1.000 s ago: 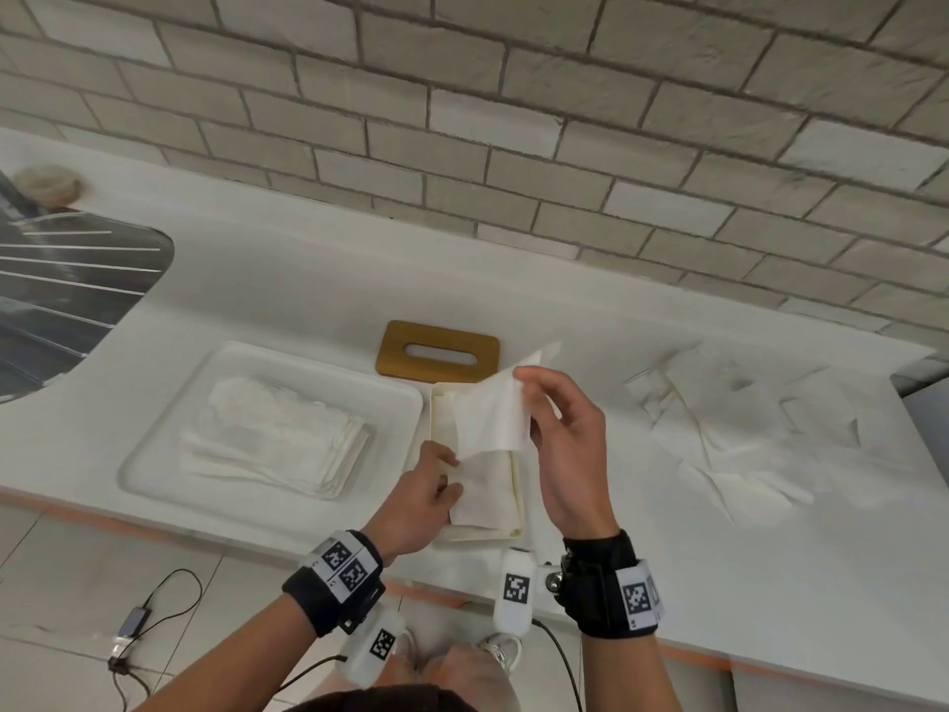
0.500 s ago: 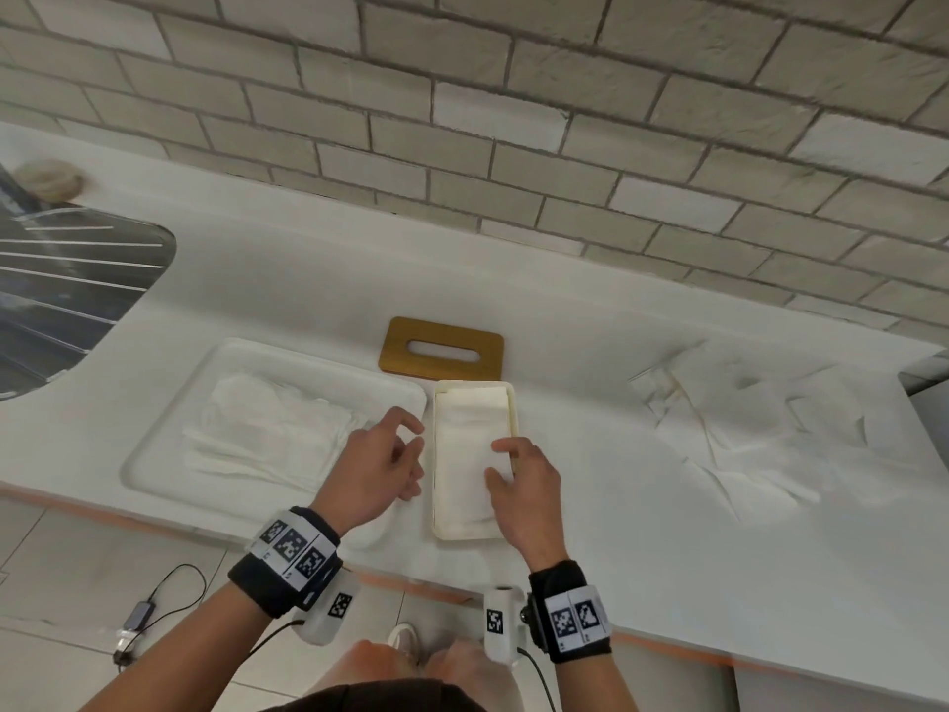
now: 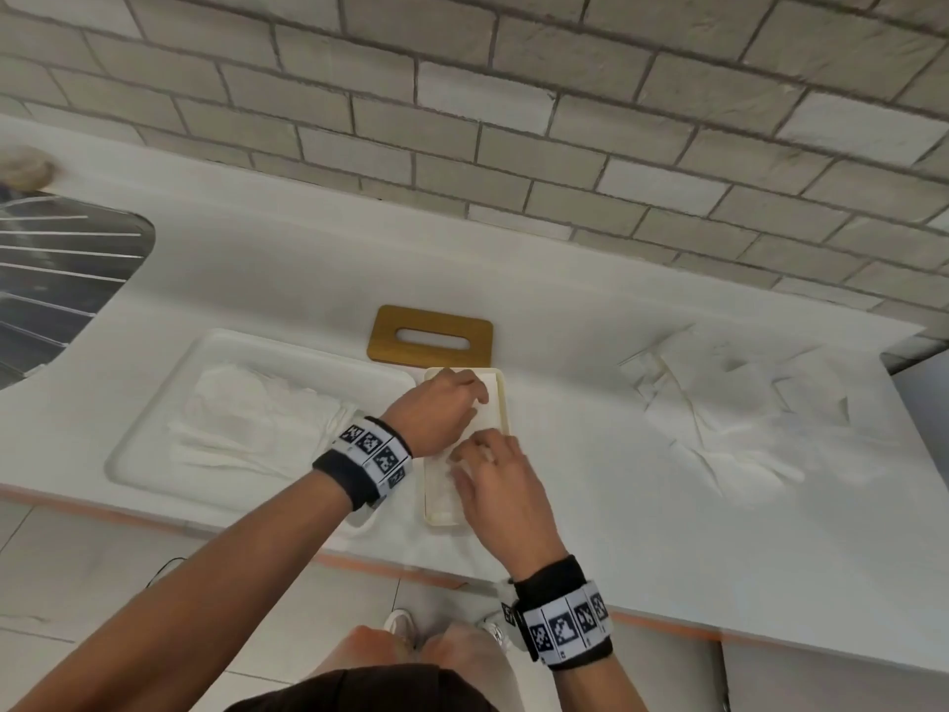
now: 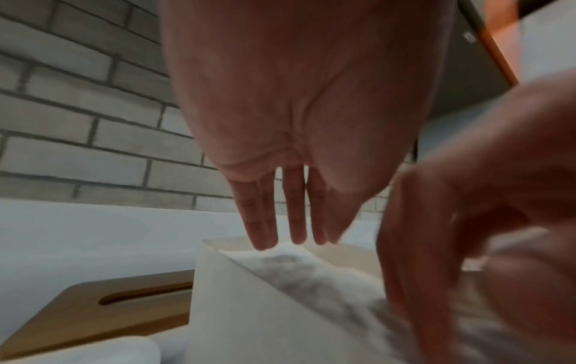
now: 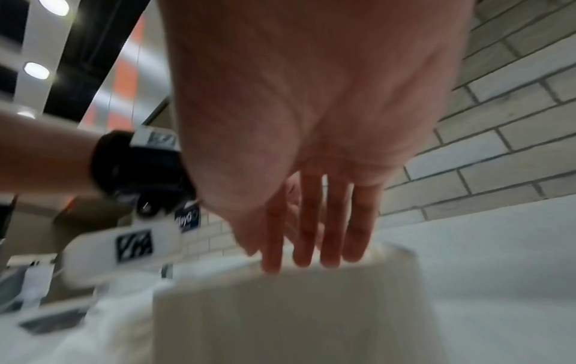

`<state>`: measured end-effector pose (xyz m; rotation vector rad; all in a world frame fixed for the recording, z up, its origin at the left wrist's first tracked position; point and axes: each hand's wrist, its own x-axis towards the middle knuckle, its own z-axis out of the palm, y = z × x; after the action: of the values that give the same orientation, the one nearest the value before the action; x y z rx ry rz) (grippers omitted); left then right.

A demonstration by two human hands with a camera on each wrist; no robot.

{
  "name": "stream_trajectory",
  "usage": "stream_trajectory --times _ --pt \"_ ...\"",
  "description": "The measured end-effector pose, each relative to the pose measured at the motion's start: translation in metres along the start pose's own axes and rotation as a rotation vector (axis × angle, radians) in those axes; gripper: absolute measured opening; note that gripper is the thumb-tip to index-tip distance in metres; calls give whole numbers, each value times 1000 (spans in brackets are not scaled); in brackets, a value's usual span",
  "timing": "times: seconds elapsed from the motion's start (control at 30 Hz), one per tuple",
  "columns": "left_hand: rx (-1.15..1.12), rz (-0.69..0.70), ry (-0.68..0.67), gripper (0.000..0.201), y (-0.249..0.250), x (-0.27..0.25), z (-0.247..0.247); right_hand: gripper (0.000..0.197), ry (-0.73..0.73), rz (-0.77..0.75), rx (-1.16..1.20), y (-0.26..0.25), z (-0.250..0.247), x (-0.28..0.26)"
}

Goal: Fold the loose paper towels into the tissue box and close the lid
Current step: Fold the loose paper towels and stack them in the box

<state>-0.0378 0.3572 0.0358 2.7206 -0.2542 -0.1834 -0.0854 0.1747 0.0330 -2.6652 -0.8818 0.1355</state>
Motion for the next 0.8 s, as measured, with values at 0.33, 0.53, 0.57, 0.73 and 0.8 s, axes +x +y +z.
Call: stream_trajectory --times 0.33,0.53,0.57,0.73,0.8 --pt "298 -13 -567 112 6 19 27 69 -391 -68 -137 -5 16 -26" --pt "276 -34 -542 125 15 16 15 66 -463 -62 -73 3 3 -6" --pt "244 -64 -502 122 18 13 10 60 -419 -54 -24 8 -4 -7" --pt "4 -197 51 61 52 -11 -7 27 112 106 360 70 -43 -36" --pt "-141 -189 233 44 82 -18 -4 15 259 206 422 117 -54 -44"
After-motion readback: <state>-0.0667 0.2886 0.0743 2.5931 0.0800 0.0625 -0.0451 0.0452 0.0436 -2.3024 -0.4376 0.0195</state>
